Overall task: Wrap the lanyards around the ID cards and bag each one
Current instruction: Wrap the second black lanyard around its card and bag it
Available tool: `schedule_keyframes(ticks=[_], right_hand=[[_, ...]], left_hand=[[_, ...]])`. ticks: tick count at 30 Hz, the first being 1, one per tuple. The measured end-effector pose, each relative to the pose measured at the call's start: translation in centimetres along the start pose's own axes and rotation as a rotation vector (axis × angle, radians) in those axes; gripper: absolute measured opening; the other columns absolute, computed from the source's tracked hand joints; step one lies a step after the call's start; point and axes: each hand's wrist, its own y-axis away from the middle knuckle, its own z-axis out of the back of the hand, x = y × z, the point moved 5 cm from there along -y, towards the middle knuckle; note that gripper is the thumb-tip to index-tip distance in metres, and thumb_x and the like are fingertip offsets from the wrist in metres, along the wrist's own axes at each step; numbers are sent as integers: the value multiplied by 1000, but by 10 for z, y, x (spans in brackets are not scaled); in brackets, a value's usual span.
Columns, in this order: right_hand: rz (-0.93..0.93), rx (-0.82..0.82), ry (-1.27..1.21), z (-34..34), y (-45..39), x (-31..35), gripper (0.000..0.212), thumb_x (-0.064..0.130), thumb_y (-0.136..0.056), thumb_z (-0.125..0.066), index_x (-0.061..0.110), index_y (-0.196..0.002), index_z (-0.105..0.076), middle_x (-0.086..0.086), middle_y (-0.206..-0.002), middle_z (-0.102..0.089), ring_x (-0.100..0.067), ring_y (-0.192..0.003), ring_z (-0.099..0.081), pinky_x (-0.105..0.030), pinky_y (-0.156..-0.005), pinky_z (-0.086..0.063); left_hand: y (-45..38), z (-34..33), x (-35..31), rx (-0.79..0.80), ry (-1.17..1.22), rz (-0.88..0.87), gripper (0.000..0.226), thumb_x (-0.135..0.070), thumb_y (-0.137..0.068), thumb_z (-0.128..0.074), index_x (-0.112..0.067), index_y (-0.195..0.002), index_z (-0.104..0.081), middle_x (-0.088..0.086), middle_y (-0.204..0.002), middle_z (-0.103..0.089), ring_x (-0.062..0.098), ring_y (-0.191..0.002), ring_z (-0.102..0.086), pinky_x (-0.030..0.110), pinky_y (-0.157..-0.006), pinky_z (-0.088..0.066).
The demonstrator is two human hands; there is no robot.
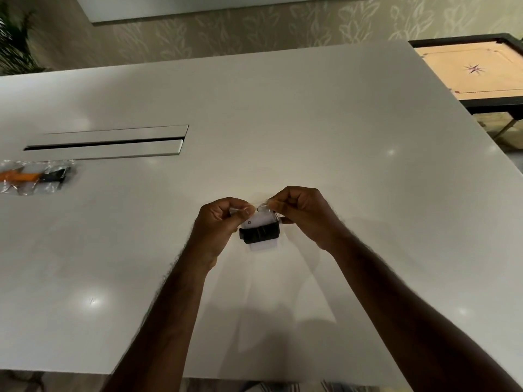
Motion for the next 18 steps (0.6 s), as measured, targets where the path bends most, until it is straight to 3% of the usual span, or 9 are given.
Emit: schedule_keyframes(ticks=[4, 8, 10, 15, 18], right_hand=[[-19, -25, -3, 5, 5, -1, 8, 18, -100, -74, 14, -93, -78, -2, -100, -83, -14, -94, -76, -38, -84, -65], [-27, -69, -62, 13, 8, 1, 6, 14, -96, -79, 13, -95, -84, -6, -97, -83, -16, -91, -78, -31, -76, -64], [-31, -41, -146, 16, 11, 2, 8, 13, -98, -75, 11, -98, -84, -11, -103, -82, -20, -95, -79, -32, -77, -64], [-21, -27, -131, 24, 16, 3, 10, 13, -99, -73, 14, -96, -83, -15, -101, -81, -21, -92, -78, -38, -81, -66], [-22, -68, -140, 26, 17, 2, 9, 12, -100, -72, 10, -95, -80, -13, -102, -81, -22, -91, -78, -36, -77, -65]], left_hand=[[1, -7, 0, -19, 29, 8, 15, -17, -90, -79, -31, -86, -81, -2, -93, -80, 15, -91, -73, 28, -72, -57], [5, -10, 0, -44, 130, 60, 5, -25, -84, -83, -25, -90, -83, 5, -95, -81, 19, -90, -74, 36, -75, -60], [7, -10, -1, -47, 145, 82, 15, -33, -80, -83, -24, -92, -83, 6, -96, -81, 21, -92, -72, 42, -80, -57], [11, -10, 2, -40, 108, 109, 7, -29, -87, -82, -30, -94, -83, -1, -98, -81, 10, -91, -73, 36, -79, -56], [16, -14, 4, 9, 177, 142, 13, -29, -93, -75, -28, -103, -83, 0, -105, -81, 9, -94, -74, 35, -82, -53]])
